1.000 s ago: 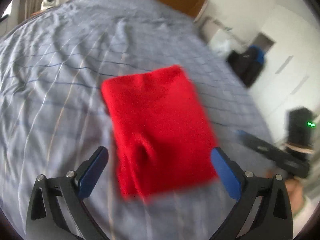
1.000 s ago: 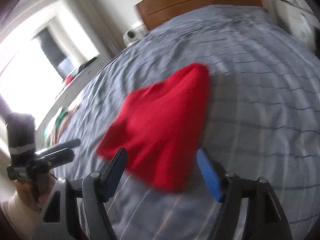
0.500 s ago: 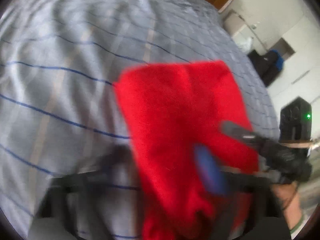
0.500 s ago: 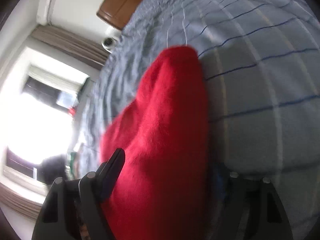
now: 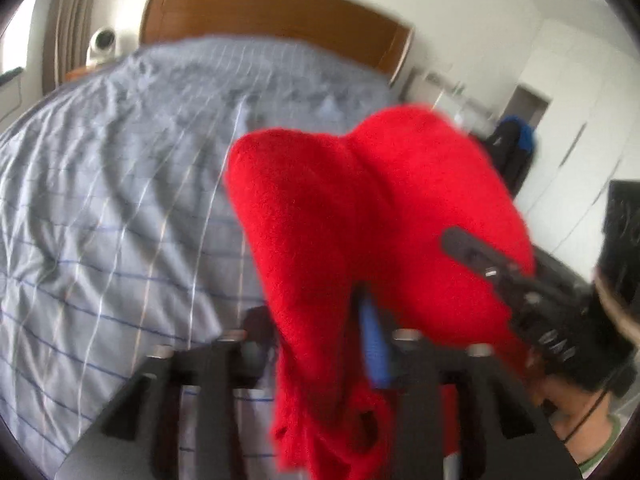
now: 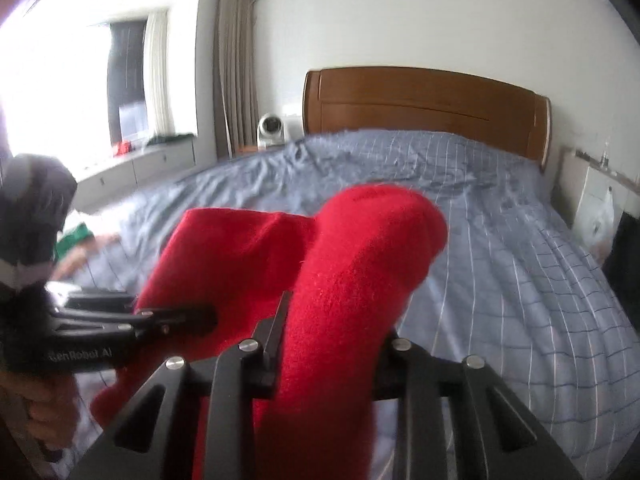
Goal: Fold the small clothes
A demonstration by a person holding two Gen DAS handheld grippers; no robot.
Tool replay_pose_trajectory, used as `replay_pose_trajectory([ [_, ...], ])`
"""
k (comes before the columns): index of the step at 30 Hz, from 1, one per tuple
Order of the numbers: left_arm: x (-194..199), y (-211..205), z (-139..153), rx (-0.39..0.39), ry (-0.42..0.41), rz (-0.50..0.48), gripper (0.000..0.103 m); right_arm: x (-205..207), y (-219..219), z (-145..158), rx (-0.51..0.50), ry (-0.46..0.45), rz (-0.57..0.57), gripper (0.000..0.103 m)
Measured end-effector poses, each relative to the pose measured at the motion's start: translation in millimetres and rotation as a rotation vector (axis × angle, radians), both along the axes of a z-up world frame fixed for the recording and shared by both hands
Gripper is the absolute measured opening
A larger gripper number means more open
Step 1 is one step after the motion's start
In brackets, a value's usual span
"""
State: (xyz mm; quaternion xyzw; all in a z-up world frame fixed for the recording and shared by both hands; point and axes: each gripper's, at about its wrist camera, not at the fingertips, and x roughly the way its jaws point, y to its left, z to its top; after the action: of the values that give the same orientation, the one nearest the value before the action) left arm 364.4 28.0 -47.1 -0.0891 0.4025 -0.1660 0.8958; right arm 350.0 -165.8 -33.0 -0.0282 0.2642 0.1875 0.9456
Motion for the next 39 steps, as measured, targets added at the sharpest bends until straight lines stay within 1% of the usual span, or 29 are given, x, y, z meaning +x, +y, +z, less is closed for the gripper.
replay_pose_trajectory([
  [1,2,-1,-10,0.041,0.026,0.032,0.063,6,-9,-4,0.019,0.048,-0.016,0.038],
  [2,-5,0,-17,0.074,0.027,0.058,0.063,17,-20,-13,0.042,0.121,-0.05,0.049],
  [3,-13,2,-23,0.112,0.017,0.077,0.066,21,-32,-23,0.046,0.173,-0.101,0.056],
  [4,-30,4,-28,0.157,-0.008,0.093,0.07,20,-43,-30,0.043,0.202,-0.15,0.076],
  [5,-41,5,-29,0.181,-0.027,0.099,0.079,10,-56,-37,0.039,0.217,-0.195,0.087],
  [6,-60,6,-29,0.214,-0.059,0.106,0.087,-2,-65,-41,0.034,0.219,-0.21,0.088],
  [7,-76,6,-27,0.236,-0.088,0.11,0.09,-15,-71,-45,0.019,0.222,-0.216,0.089],
  [8,-99,5,-24,0.261,-0.132,0.117,0.096,-32,-77,-50,-0.012,0.229,-0.225,0.09],
  [9,-111,5,-21,0.273,-0.154,0.124,0.101,-47,-80,-53,-0.04,0.236,-0.236,0.092],
  [11,-145,2,-14,0.287,-0.192,0.156,0.101,-79,-84,-58,-0.074,0.258,-0.24,0.094],
  [12,-150,1,-11,0.291,-0.194,0.171,0.102,-93,-88,-59,-0.082,0.269,-0.238,0.094],
  [14,-173,-3,-4,0.285,-0.191,0.205,0.102,-122,-89,-59,-0.098,0.276,-0.243,0.094],
  [15,-185,-4,-1,0.264,-0.188,0.214,0.102,-134,-89,-59,-0.101,0.272,-0.244,0.094],
  [16,-182,-1,-1,0.245,-0.184,0.219,0.102,-144,-86,-57,-0.101,0.264,-0.248,0.095],
  [18,-193,-1,2,0.204,-0.16,0.226,0.103,-167,-82,-52,-0.101,0.251,-0.26,0.096],
  [19,-198,-1,1,0.2,-0.149,0.22,0.103,-179,-80,-47,-0.09,0.244,-0.262,0.096],
  [20,-201,-3,1,0.201,-0.14,0.217,0.103,-185,-78,-44,-0.078,0.241,-0.262,0.097],
  [22,-210,-6,-1,0.228,-0.129,0.218,0.103,-197,-73,-42,-0.063,0.242,-0.255,0.098],
  [24,-216,-8,-1,0.276,-0.132,0.232,0.103,-207,-68,-37,-0.069,0.237,-0.255,0.098],
  [26,-224,-12,-1,0.342,-0.143,0.254,0.103,-212,-62,-33,-0.086,0.226,-0.249,0.098],
  [28,-230,-15,-1,0.384,-0.149,0.268,0.103,-218,-57,-30,-0.102,0.215,-0.243,0.098],
  [29,-232,-16,0,0.392,-0.152,0.269,0.103,-221,-54,-30,-0.112,0.21,-0.242,0.098],
  [31,-238,-17,3,0.385,-0.151,0.261,0.103,-224,-50,-29,-0.123,0.207,-0.242,0.098],
  [35,-245,-16,7,0.376,-0.146,0.256,0.103,-230,-46,-30,-0.133,0.224,-0.232,0.099],
  [39,-251,-19,9,0.404,-0.156,0.24,0.103,-235,-44,-30,-0.145,0.243,-0.234,0.099],
])
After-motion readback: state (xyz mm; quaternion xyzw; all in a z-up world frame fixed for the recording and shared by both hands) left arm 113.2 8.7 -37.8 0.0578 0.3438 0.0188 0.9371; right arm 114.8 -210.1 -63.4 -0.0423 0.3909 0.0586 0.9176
